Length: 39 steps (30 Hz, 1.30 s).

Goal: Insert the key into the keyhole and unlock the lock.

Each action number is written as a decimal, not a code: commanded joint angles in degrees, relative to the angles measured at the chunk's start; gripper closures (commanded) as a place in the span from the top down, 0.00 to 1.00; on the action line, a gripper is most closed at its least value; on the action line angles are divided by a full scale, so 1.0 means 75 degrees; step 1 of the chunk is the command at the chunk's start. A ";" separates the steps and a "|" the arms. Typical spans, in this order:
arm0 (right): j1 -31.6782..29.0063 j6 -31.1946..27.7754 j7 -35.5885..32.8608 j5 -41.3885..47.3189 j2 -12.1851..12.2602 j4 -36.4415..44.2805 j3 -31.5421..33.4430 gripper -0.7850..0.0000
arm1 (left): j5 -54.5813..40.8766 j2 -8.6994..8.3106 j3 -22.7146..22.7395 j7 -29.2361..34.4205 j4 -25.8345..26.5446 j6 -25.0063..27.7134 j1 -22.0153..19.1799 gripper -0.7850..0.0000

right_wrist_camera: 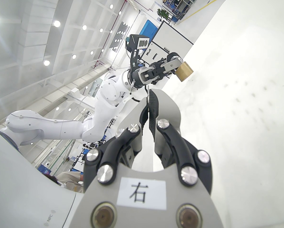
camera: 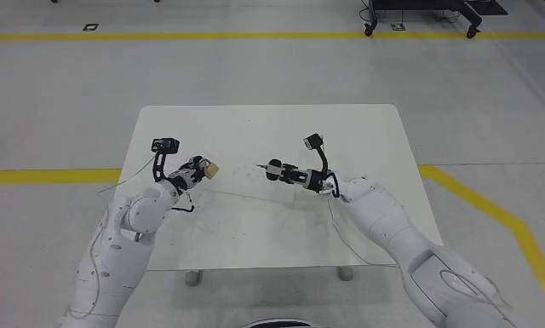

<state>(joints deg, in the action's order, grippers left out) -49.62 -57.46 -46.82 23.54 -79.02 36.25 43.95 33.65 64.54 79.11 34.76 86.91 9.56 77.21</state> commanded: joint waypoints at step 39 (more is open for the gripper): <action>-0.0841 -0.0072 0.0612 0.0555 0.0421 0.0925 0.1018 0.00 | -0.6003 0.0209 -0.0943 0.3094 -0.1415 -0.2491 -0.1712 0.00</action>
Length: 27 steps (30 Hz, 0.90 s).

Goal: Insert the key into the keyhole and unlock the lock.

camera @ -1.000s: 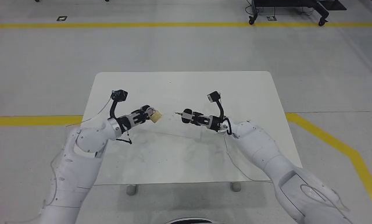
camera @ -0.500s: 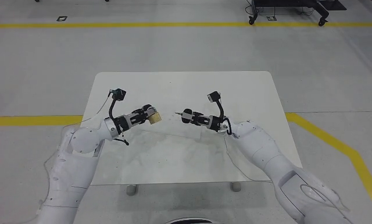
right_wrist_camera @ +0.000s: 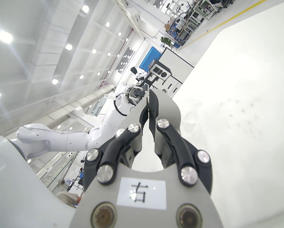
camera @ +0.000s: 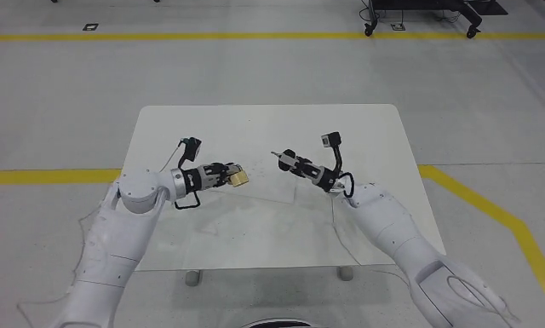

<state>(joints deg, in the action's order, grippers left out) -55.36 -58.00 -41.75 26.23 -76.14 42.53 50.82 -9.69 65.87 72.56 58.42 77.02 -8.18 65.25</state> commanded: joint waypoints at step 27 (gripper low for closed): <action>-0.0390 0.0326 -0.0432 0.0777 0.0286 0.0455 0.0657 0.00 | -0.1283 0.0353 -0.0864 -0.0217 -0.1513 0.0045 -0.1352 0.00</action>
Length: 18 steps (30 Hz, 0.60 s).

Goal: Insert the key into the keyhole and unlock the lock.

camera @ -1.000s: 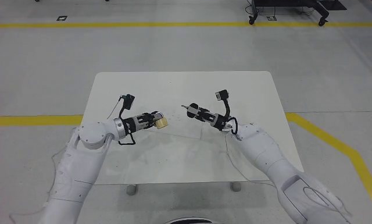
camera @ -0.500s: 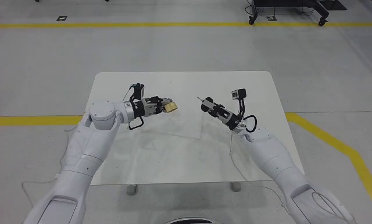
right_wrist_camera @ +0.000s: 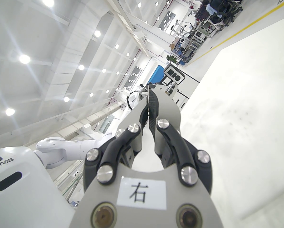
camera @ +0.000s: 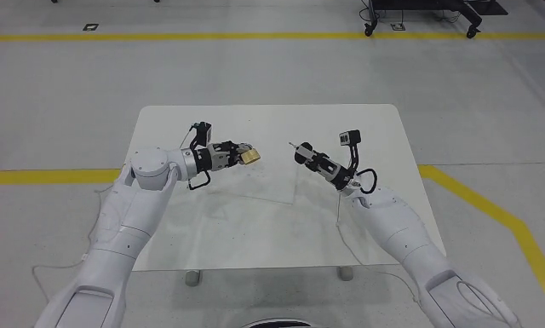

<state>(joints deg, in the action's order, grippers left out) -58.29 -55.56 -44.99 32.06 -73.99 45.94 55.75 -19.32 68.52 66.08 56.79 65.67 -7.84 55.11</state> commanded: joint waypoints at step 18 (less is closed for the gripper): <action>-0.0290 0.2879 0.0245 0.0481 -0.0403 0.0952 -0.0856 0.00 | 0.0340 0.0023 0.0084 -0.2287 0.0889 0.0266 0.0738 0.00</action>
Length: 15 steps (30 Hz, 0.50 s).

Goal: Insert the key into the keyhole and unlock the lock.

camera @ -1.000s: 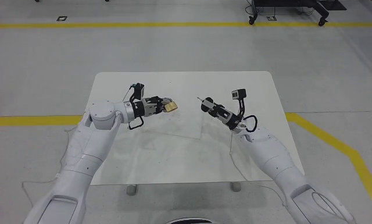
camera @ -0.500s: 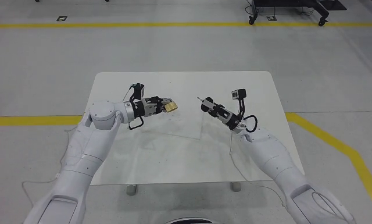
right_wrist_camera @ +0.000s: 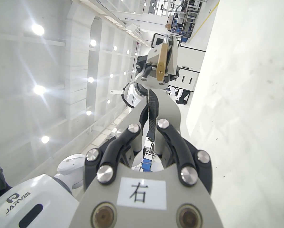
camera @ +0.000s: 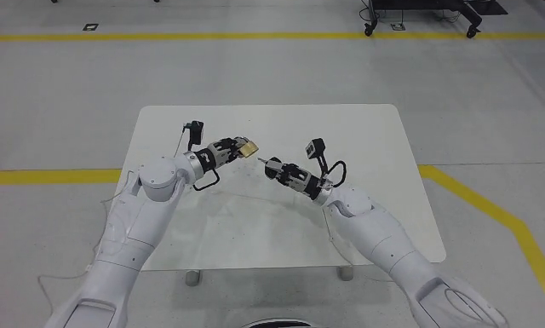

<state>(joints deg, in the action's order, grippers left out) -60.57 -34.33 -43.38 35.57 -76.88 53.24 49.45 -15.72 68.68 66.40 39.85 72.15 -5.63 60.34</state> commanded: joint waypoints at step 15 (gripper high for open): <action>0.0414 0.0124 -0.0046 0.0364 -0.0355 -0.0737 -0.0186 0.00 | 0.0340 -0.0073 0.0133 -0.0068 0.0477 -0.0202 0.0276 0.00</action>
<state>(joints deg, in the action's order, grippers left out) -57.63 -33.41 -43.63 38.14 -79.39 48.07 48.13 -13.36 68.16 67.37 39.28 75.69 -7.13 62.44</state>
